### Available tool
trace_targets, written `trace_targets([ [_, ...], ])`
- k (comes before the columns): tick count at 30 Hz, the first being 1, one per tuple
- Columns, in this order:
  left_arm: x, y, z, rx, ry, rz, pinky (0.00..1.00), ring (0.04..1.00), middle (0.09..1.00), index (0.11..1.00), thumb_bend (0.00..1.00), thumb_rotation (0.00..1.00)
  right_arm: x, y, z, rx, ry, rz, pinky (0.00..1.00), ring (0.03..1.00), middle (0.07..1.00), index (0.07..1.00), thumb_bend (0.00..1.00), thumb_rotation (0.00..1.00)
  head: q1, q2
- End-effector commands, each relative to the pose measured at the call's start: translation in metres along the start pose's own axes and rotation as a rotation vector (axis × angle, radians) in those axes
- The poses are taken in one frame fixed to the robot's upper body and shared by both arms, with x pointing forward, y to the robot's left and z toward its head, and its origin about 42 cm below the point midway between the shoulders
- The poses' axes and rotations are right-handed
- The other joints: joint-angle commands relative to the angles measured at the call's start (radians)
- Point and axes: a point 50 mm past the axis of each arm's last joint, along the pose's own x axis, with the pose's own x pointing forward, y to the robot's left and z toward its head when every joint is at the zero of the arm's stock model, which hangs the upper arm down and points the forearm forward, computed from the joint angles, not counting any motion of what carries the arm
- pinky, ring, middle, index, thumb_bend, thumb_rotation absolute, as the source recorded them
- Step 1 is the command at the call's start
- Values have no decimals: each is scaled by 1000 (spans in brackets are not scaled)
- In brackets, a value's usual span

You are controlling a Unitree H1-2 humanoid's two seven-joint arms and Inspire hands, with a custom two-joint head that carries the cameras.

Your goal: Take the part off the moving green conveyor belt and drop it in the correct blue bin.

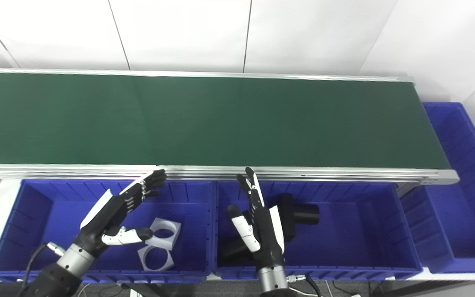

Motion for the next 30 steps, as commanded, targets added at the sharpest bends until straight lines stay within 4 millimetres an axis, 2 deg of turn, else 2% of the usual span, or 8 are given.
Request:
trace_targets([
  [1,3,-8,8,-26,-78,42,878,931,945,951,872,601,1,0,7,5,-75,-9,989,934,933,1000,719,898,0,-4],
  [7,1,-38,0,-68,-73,111,938,973,991,997,867,670,-4,-3,3,-11,-58,-7,1000,945,935,1000,722,908,26,-47],
  [15,-2,-39,-13,-70,-22,176,974,1000,1000,1000,838,660,-8,-5,1,-5,-39,-6,1000,953,944,1000,690,900,46,-73],
  [18,-2,-40,-15,-59,-12,187,995,1000,1000,1000,848,623,-8,-7,1,-12,-39,-13,1000,962,948,1000,685,904,53,-72],
  [24,-3,-40,-19,-21,13,227,987,1000,1000,1000,863,665,-8,-10,2,49,-50,-74,1000,963,933,1000,665,864,65,-65],
  [30,-2,-39,-18,-15,8,233,987,999,1000,994,860,643,-8,-11,4,47,-54,-68,1000,975,944,1000,649,874,74,-49],
])
